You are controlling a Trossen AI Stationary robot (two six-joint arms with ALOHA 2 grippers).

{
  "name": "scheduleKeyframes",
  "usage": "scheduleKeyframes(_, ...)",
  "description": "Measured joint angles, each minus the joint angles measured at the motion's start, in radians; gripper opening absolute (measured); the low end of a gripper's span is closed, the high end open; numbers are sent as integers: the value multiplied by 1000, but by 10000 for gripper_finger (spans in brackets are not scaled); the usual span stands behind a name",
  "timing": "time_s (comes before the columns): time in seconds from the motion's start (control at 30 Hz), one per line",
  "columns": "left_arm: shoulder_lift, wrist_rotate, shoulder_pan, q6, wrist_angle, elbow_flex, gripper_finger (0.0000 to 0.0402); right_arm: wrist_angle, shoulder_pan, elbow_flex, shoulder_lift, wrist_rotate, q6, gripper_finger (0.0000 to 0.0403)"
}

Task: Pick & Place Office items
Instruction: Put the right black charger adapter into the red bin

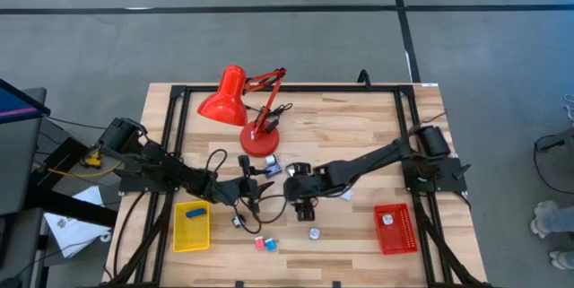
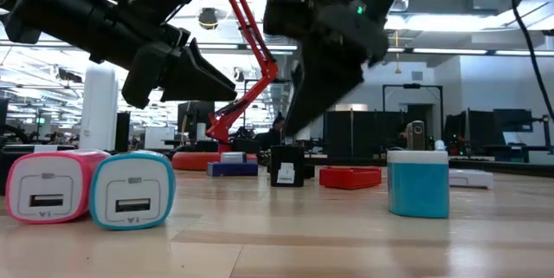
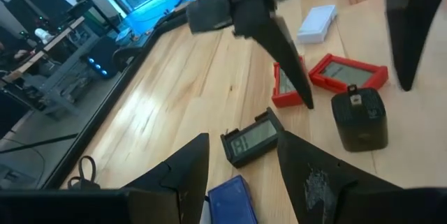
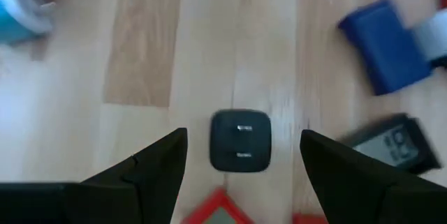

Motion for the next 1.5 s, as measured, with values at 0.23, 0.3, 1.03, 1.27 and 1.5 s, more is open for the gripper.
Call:
scheduleKeyframes(0.23,0,1,0,-2,-11,0,163,3,-24,12,50,-67,7,253)
scheduleKeyframes(0.3,0,1,0,-2,-14,0,163,5,-24,15,57,-67,2,231)
scheduleKeyframes(1.03,0,2,0,-3,-31,0,163,-407,150,-19,-241,64,378,132)
scheduleKeyframes(1.27,0,2,0,-3,-31,0,163,-618,371,-230,-496,90,1103,132)
scheduleKeyframes(1.5,0,2,0,-3,-31,0,163,-646,671,-424,-663,184,1662,132)
